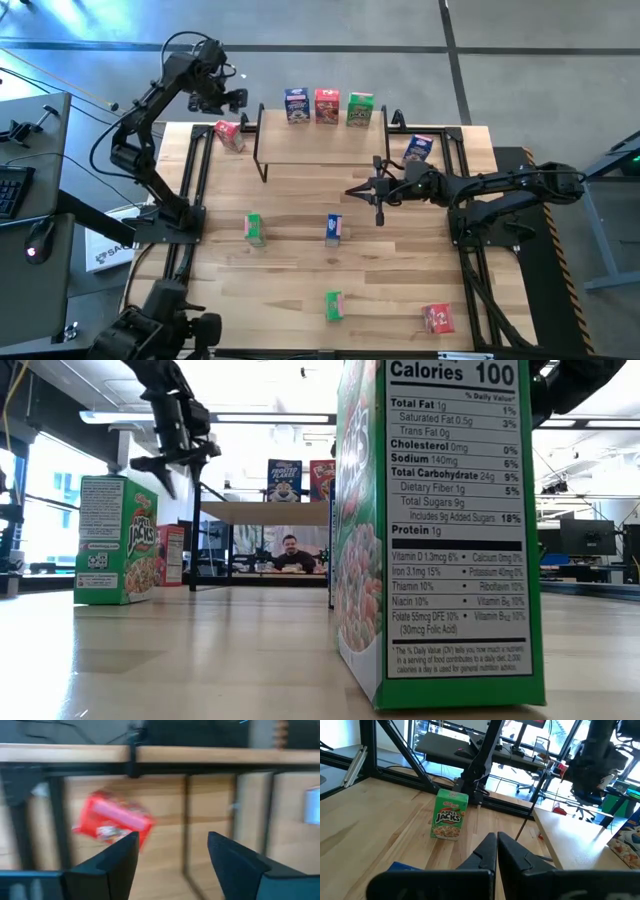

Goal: Stack cereal on shelf
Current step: Put the top red cereal box aligned with the other red cereal box on the shelf

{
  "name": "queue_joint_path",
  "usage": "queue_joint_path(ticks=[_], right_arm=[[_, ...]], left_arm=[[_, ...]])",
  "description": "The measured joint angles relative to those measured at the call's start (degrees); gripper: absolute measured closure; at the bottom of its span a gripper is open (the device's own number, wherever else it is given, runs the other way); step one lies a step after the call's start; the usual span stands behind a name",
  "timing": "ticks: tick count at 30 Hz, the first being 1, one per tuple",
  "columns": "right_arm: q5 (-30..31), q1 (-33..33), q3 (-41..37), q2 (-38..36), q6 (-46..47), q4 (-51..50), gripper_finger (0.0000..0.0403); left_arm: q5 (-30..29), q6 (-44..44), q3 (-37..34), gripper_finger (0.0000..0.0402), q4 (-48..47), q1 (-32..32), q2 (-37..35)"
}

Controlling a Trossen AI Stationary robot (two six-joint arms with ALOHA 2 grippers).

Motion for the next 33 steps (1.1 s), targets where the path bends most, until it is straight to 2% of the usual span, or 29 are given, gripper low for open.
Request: queue_joint_path(ticks=[3, 7, 10, 12, 19, 25, 33], right_arm=[[-0.12, 0.0, 0.0, 0.0, 0.06, 0.03, 0.0403], [-1.94, 0.0, 0.0, 0.0, 1.3, -0.14, 0.0403], [-3.18, 0.0, 0.0, 0.0, 2.55, -1.72, 0.0403], [-3.27, 0.01, 0.0, 0.0, 2.52, -2.37, 0.0403], [-3.3, 0.0, 0.0, 0.0, 1.1, -3.82, 0.0403], [-3.41, 0.0, 0.0, 0.0, -0.44, -3.63, 0.0403], [-3.41, -0.04, 0.0, 0.0, -0.5, -2.18, 0.0403]], left_arm=[[-0.63, -3.01, -1.08, 0.0168, 2.35, -0.34, 0.16], [-7.32, -7.29, -3.26, 0.0167, 2.0, -4.08, 0.21], [-14.99, -11.06, -4.78, 0.0167, 1.87, -6.3, 0.19], [-16.8, -10.31, -4.82, 0.0167, 1.22, -6.6, 0.26], [-16.86, -9.51, -2.09, 0.0167, -2.85, -4.24, 0.13], [-11.23, 0.05, -2.09, 0.0181, -2.64, -1.8, 2.64], [-10.16, 7.06, -1.31, 0.0203, -2.02, -1.23, 4.54]])
